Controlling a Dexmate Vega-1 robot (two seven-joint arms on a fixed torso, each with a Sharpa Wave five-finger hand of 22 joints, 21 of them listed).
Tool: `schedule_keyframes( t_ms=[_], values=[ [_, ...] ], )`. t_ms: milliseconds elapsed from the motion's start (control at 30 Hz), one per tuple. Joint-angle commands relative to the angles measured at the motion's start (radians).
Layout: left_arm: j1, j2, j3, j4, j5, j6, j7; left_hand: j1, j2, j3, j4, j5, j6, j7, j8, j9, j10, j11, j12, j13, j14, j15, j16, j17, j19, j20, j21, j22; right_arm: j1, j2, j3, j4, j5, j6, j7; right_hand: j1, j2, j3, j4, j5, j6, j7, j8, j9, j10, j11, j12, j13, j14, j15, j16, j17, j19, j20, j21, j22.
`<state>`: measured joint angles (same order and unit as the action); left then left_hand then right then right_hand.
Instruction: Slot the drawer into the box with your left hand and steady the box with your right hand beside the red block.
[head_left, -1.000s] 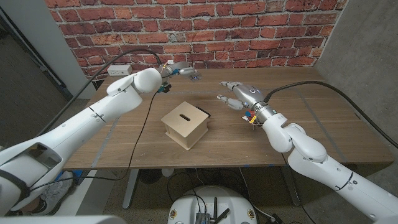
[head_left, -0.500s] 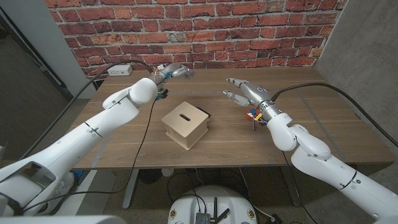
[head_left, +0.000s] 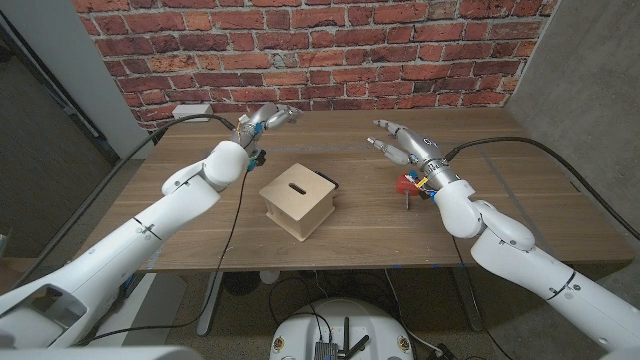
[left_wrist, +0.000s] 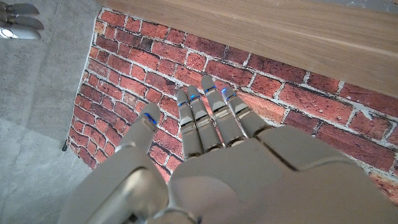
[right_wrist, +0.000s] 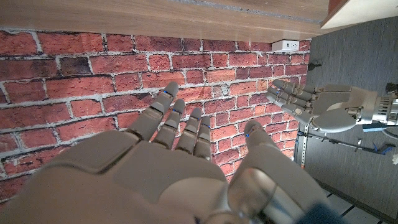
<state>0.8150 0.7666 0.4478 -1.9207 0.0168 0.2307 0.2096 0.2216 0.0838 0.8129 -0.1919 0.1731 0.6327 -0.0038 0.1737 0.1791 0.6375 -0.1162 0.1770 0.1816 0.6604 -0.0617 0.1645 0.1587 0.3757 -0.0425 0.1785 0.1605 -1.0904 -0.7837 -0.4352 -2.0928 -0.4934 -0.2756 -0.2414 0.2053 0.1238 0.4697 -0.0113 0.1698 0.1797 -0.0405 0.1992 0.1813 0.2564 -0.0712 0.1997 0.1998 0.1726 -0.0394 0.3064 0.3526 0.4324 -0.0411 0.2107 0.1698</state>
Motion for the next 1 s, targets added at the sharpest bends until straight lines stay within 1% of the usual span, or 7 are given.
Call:
schedule_keyframes(
  t_ms=[33,200,367,500,667,767,1000],
  values=[
    [0.073,-0.04,-0.049,0.082,-0.077,-0.104,0.086,0.033,-0.008,-0.012,0.003,0.002,-0.043,-0.004,-0.001,0.004,-0.05,0.001,-0.004,-0.001,-0.058,-0.079,0.0,0.004,-0.012,-0.065,0.002,0.004,0.019,0.021,0.016,0.061,0.173,0.057,-0.066,-0.011,0.003,-0.005,-0.004,0.007,-0.008,0.003,-0.006,0.003,-0.013,0.002,-0.003,0.002,-0.014,-0.039,-0.007,-0.001,0.004,-0.034,-0.004,0.001],
    [0.091,-0.06,-0.058,0.123,-0.101,-0.162,0.114,0.052,-0.014,-0.026,0.005,0.002,-0.085,-0.005,-0.002,0.003,-0.105,0.006,-0.007,-0.002,-0.108,-0.074,-0.002,0.004,-0.013,-0.056,0.003,0.004,0.027,0.03,0.017,0.08,0.211,0.058,-0.08,-0.015,0.004,-0.01,-0.007,0.007,-0.016,0.003,-0.009,0.002,-0.023,0.001,-0.006,0.0,-0.037,-0.036,-0.018,-0.002,-0.01,-0.031,-0.013,0.0],
    [0.1,-0.077,-0.062,0.171,-0.114,-0.218,0.138,0.07,-0.015,-0.045,0.008,0.002,-0.112,0.0,0.002,0.003,-0.158,0.019,-0.005,-0.002,-0.173,-0.039,-0.002,0.005,-0.017,-0.056,0.003,0.004,0.03,0.039,0.016,0.098,0.242,0.063,-0.1,-0.018,0.004,-0.013,-0.008,0.008,-0.018,0.006,-0.01,0.002,-0.028,0.007,-0.008,-0.001,-0.042,-0.034,-0.021,-0.003,-0.015,-0.03,-0.015,0.0],
    [0.103,-0.086,-0.063,0.204,-0.126,-0.258,0.142,0.081,-0.015,-0.056,0.009,0.002,-0.142,0.001,-0.002,0.002,-0.192,0.028,-0.005,-0.002,-0.214,-0.033,-0.001,0.005,-0.02,-0.057,0.003,0.004,0.025,0.054,0.025,0.124,0.285,0.099,-0.128,-0.019,0.005,-0.015,-0.011,0.008,-0.025,0.016,-0.012,0.001,-0.04,0.011,-0.012,-0.002,-0.053,-0.027,-0.027,-0.005,-0.019,-0.035,-0.018,-0.002],
    [0.099,-0.1,-0.062,0.246,-0.135,-0.312,0.145,0.088,-0.017,-0.069,0.009,0.001,-0.172,0.001,-0.004,0.001,-0.231,0.025,-0.007,-0.003,-0.241,-0.025,0.001,0.006,-0.021,-0.058,0.004,0.004,0.021,0.073,0.036,0.154,0.335,0.133,-0.156,-0.025,0.004,-0.018,-0.01,0.009,-0.039,0.023,-0.017,0.0,-0.049,0.013,-0.014,-0.004,-0.063,-0.021,-0.035,-0.008,-0.024,-0.033,-0.021,-0.003],
    [0.098,-0.109,-0.063,0.264,-0.151,-0.331,0.141,0.093,-0.019,-0.084,0.012,0.0,-0.228,0.004,-0.01,-0.001,-0.251,0.032,-0.002,-0.003,-0.265,-0.02,0.004,0.006,-0.02,-0.059,0.004,0.004,0.018,0.087,0.043,0.173,0.367,0.154,-0.172,-0.025,0.007,-0.017,-0.011,0.009,-0.042,0.022,-0.017,0.0,-0.052,0.016,-0.014,-0.005,-0.064,-0.021,-0.036,-0.009,-0.025,-0.034,-0.022,-0.003],
    [0.112,-0.14,-0.076,0.299,-0.201,-0.371,0.149,0.095,-0.021,-0.095,0.014,0.0,-0.248,0.008,-0.006,-0.001,-0.264,0.041,0.0,-0.003,-0.279,-0.005,0.004,0.006,-0.024,-0.06,0.004,0.004,0.012,0.1,0.052,0.208,0.423,0.191,-0.189,-0.036,0.013,-0.02,-0.003,0.01,-0.042,0.024,-0.016,-0.001,-0.054,0.025,-0.013,-0.007,-0.068,-0.017,-0.04,-0.01,-0.028,-0.033,-0.023,-0.003]
  ],
)
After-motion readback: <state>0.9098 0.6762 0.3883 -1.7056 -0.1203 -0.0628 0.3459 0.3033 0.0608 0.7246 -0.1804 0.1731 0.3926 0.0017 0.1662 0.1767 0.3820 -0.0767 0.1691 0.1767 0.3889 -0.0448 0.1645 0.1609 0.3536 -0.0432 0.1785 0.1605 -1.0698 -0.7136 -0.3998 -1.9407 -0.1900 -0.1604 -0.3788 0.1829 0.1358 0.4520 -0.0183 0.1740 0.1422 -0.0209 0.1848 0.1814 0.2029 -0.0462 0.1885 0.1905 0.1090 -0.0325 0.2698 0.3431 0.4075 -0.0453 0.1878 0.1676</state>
